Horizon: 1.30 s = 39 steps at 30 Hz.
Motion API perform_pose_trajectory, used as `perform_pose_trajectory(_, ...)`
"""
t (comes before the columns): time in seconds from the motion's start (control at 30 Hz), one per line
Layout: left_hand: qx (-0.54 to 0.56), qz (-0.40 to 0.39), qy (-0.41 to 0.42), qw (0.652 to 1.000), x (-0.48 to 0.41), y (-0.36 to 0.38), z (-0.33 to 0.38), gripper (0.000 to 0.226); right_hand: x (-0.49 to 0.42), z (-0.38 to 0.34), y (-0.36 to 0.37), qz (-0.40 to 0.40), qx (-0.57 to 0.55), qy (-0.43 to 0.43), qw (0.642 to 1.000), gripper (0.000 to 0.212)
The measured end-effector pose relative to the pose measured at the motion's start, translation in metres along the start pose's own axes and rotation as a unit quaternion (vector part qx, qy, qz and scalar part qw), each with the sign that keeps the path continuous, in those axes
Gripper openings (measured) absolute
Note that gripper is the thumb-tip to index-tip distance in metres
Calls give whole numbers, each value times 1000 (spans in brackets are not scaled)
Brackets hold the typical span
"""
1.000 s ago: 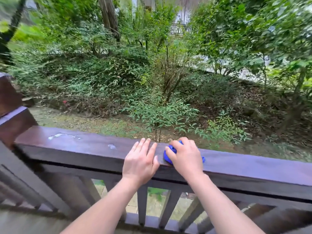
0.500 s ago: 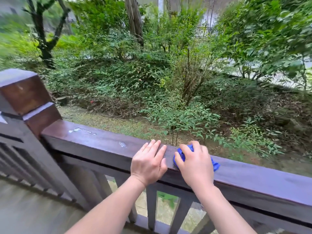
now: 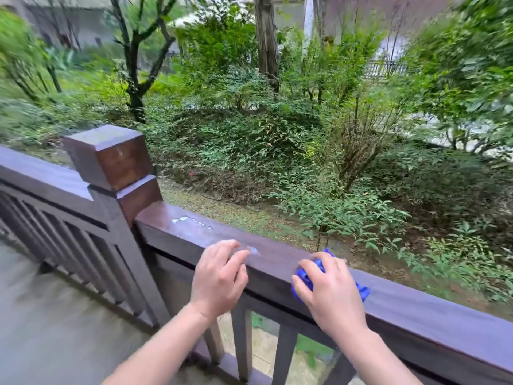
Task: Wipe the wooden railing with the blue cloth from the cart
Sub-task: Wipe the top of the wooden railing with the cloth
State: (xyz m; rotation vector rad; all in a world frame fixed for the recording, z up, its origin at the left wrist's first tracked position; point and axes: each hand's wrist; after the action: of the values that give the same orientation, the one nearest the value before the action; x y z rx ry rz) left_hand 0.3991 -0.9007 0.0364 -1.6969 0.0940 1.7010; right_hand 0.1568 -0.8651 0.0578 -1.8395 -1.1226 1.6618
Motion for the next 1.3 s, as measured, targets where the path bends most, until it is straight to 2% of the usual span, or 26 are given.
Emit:
perform_pose_trajectory(0.07,-62,-7,1,998,-5,2,-37,24,-15,-8,8,1,1,51,999,25)
perform_pose_trajectory(0.13,-73,-20,26,997,-8,15,-59,24,-25,-24,15,11,9,88,996,25)
perform_pose_trajectory(0.2,-64,-23,37,997,-8,31,-70,22,-24,-39,23,20,14,87,996,27)
perform_pose_trajectory(0.33,-48,23,5,999,5,52,-78,27,-17,-47,29,23,32,47,998,36)
perform_pose_trajectory(0.47,-42,25,25,998,6,54,-83,32,-39,-67,40,36,38,139,989,27)
perform_pose_trajectory(0.6,-32,33,45,998,4,51,-84,31,-25,-94,47,7,34,51,998,38)
perform_pose_trajectory(0.63,-28,34,52,998,3,51,-85,30,-27,-93,47,2,35,54,998,37)
perform_pose_trajectory(0.77,-13,31,57,998,3,50,-86,31,-52,-96,53,44,54,196,978,27)
perform_pose_trajectory(0.83,-7,32,58,998,4,49,-86,31,-49,-113,59,47,62,169,983,30)
perform_pose_trajectory(0.93,-5,34,59,998,0,48,-86,30,-40,-118,60,24,38,78,996,33)
perform_pose_trajectory(1.07,-14,17,48,999,-3,43,-84,30,-64,-109,64,36,53,184,981,28)
perform_pose_trajectory(1.1,-12,12,41,999,-3,41,-83,30,-63,-116,67,40,61,183,980,30)
perform_pose_trajectory(1.23,-5,4,28,1000,-6,39,-84,29,-45,-124,65,9,41,86,995,37)
perform_pose_trajectory(1.3,-9,-9,30,999,-6,39,-84,24,-56,-112,64,-6,48,113,992,33)
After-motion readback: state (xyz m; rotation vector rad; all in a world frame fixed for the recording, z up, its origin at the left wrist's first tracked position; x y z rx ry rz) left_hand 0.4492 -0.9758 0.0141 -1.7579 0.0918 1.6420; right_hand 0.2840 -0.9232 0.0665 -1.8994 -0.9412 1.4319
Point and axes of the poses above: each hand's wrist, its own x-axis away from the middle knuckle, its own y-axis out of the palm, z = x × y, and after that the axes turned 11 degrees about z, right-handed
